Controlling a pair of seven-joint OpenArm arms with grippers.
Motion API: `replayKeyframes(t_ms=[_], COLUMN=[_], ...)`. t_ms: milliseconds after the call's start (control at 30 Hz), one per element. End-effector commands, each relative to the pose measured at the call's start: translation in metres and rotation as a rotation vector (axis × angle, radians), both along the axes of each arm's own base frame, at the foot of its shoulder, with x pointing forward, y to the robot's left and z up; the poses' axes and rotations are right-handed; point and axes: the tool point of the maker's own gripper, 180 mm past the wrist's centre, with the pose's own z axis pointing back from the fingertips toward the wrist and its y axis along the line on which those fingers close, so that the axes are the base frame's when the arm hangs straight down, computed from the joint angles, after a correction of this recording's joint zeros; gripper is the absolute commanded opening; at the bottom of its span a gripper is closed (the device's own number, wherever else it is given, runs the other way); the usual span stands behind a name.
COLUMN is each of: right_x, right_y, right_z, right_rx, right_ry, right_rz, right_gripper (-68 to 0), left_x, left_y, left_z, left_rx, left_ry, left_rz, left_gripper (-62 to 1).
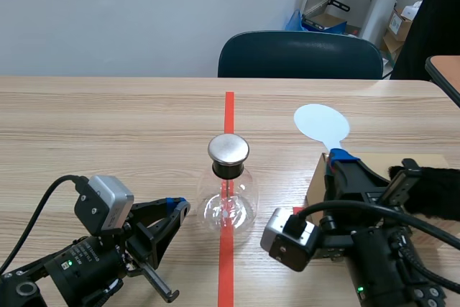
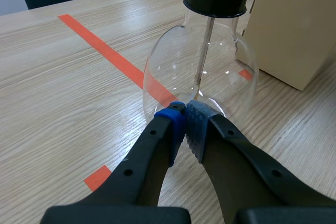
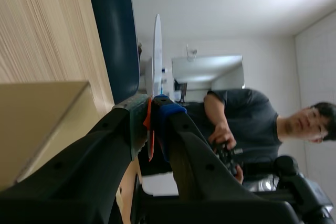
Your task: Do the electroscope experiment
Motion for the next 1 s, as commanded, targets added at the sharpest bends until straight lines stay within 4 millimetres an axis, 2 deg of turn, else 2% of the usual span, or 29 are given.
replayKeyframes(t_ms=[0, 200, 433, 600, 967], right_x=[0.007, 0.008, 0.008, 0.007, -0.006], right_y=[-0.006, -0.025, -0.027, -0.011, 0.041], right_z=[0.012, 0.01, 0.01, 0.011, 0.014], right_rx=[0.014, 0.022, 0.023, 0.016, -0.008], right_ry=[-0.044, -0.036, -0.035, -0.041, -0.063], right_rz=[-0.034, -0.142, -0.15, -0.062, 0.234], right_gripper=[-65.8, -65.8, -65.8, -65.8, -65.8], left_x=[0.002, 0.002, 0.002, 0.002, 0.002], left_y=[-0.002, -0.002, -0.002, -0.002, -0.002], left_z=[0.008, 0.008, 0.008, 0.008, 0.008], left_rx=[-0.028, -0.028, -0.028, -0.028, -0.028], left_ry=[-0.02, -0.02, -0.019, -0.019, -0.019], left_rz=[0.003, 0.003, 0.003, 0.003, 0.003], left_gripper=[-57.3, -57.3, -57.3, -57.3, -57.3])
